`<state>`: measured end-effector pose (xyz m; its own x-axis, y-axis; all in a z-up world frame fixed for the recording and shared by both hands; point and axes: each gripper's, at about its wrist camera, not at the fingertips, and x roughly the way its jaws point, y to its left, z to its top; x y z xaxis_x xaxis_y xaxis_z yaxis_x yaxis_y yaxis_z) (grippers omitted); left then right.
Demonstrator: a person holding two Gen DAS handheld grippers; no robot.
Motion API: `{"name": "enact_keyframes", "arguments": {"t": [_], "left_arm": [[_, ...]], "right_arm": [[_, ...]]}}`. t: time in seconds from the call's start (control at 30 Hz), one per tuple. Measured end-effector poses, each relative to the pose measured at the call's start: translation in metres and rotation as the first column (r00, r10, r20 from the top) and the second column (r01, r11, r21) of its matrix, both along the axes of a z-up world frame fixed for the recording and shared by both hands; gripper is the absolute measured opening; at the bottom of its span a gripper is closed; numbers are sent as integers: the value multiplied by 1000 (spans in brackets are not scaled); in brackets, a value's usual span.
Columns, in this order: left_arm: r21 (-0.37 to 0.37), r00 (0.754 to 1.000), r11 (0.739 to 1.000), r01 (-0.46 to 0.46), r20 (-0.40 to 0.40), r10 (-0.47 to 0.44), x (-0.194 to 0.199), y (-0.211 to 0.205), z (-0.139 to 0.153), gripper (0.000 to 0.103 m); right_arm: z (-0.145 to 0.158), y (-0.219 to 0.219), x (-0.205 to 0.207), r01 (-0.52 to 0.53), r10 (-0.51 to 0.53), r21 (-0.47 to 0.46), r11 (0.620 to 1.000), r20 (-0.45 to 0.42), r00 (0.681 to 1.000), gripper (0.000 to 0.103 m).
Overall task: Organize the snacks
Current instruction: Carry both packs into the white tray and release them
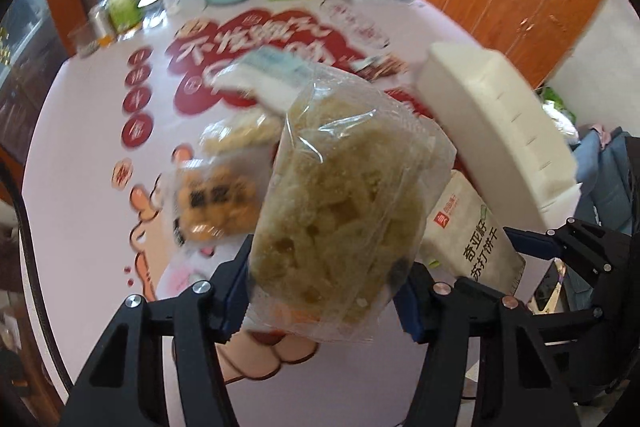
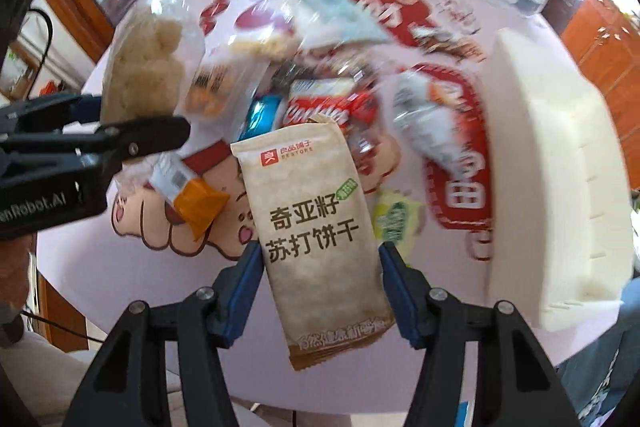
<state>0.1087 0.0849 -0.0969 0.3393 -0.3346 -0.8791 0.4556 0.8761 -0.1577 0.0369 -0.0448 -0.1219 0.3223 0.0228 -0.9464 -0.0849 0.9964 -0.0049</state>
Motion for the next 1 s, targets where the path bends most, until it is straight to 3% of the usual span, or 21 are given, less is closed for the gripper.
{"name": "enact_keyframes", "arguments": {"t": [0.27, 0.47, 0.7, 0.83, 1.0], "left_arm": [[-27, 995, 999, 37, 90, -34, -18, -77, 51, 59], [-48, 995, 998, 36, 97, -31, -29, -171, 72, 59], [-25, 996, 999, 33, 80, -31, -35, -279, 61, 59], [7, 998, 1000, 19, 68, -19, -31, -312, 50, 60], [15, 999, 1000, -8, 35, 8, -25, -331, 38, 63]], "right_arm": [[48, -71, -4, 60, -62, 25, 998, 127, 990, 59], [74, -160, -13, 109, -115, 43, 993, 179, 977, 60], [72, -269, -12, 172, -174, 29, 985, 165, 971, 60], [60, -307, -7, 185, -189, 44, 982, 118, 975, 57], [55, -328, -1, 152, -155, 37, 988, 121, 980, 57]]}}
